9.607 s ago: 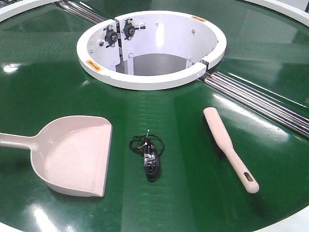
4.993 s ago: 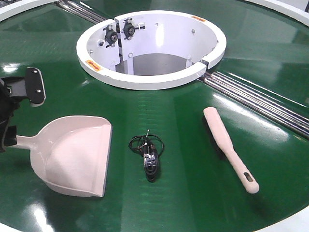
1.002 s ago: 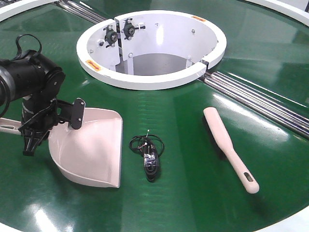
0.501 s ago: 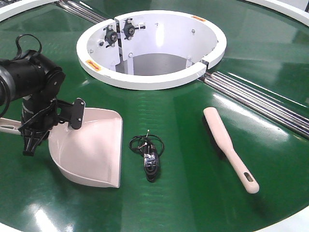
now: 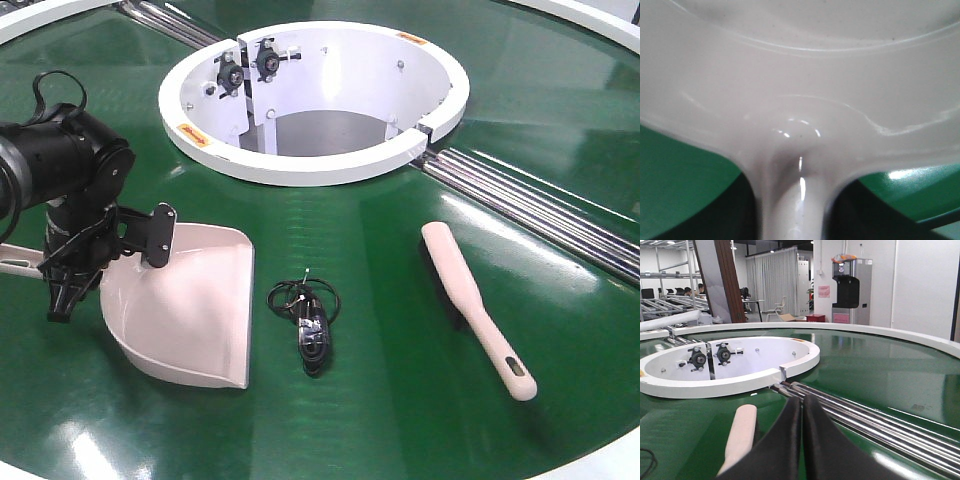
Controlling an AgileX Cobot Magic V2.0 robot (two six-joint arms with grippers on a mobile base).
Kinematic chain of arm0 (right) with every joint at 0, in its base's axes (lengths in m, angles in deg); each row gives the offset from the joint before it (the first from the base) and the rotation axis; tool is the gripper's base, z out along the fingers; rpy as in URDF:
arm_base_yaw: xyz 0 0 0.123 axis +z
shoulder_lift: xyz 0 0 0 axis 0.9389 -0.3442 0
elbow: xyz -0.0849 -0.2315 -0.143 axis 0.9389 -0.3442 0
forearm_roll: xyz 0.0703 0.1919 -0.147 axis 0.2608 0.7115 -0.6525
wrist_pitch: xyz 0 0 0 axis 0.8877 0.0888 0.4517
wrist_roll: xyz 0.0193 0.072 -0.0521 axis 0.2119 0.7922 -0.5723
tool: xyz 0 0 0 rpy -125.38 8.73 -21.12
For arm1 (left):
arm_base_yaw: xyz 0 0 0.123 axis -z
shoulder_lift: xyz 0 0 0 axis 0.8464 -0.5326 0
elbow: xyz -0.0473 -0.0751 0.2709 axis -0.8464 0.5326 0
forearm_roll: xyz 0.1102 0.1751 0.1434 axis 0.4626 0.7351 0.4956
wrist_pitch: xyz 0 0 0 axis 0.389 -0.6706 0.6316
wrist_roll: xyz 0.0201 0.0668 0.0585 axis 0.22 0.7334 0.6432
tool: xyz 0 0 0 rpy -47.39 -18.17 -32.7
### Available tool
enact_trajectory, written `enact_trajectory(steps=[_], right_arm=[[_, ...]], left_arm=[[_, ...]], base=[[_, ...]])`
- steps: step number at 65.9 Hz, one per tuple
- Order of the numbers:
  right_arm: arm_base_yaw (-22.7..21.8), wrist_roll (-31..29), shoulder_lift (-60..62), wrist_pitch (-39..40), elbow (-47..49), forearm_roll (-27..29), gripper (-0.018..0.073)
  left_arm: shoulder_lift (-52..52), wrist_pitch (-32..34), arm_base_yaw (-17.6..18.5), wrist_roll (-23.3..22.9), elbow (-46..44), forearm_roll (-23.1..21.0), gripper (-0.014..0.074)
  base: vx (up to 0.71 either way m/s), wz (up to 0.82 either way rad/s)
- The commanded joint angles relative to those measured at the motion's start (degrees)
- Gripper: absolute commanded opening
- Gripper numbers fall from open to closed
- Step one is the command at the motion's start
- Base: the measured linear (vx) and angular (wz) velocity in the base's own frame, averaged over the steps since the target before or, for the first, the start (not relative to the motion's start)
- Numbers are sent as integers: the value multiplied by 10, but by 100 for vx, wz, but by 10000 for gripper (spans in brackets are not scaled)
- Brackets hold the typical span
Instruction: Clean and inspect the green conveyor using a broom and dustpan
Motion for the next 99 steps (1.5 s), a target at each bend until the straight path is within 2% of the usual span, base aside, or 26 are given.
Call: enact_trajectory(steps=[1, 11, 26, 40, 48, 54, 58, 66, 73, 82, 89, 99], right_arm=[[-4, 3, -51, 28, 83, 1, -8], [-4, 3, -165, -31, 197, 1, -8], [-4, 4, -325, -206, 317, 18, -8], [-4, 21, -401, -231, 324, 49, -8], [-4, 15, -425, -232, 324, 46, -1], [-4, 9, -440, -262, 332, 37, 26], [-3, 1, -451, -287, 342, 33, 67], [-2, -25, -471, -329, 369, 56, 204], [-2, -53, -484, -350, 380, 95, 340], [-2, -116, -498, -344, 388, 145, 507], [-2, -143, -521, -365, 412, 172, 559], [-2, -173, -563, -423, 462, 213, 557]], left_arm=[[35, -21, 2, -2, -16, 23, -6], [35, -21, 2, -2, -16, 23, -6], [35, -21, 2, -2, -16, 23, -6], [35, -21, 2, -2, -16, 23, -6], [35, -21, 2, -2, -16, 23, -6], [35, -21, 2, -2, -16, 23, -6], [35, -21, 2, -2, -16, 23, -6], [35, -21, 2, -2, -16, 23, -6], [35, -21, 2, -2, -16, 23, -6], [35, -21, 2, -2, -16, 23, -6], [35, -21, 2, -2, -16, 23, -6], [35, -21, 2, -2, -16, 23, -6]], base=[[0, 0], [0, 0], [0, 0], [0, 0], [0, 0], [0, 0], [0, 0], [0, 0], [0, 0], [0, 0], [0, 0], [0, 0]])
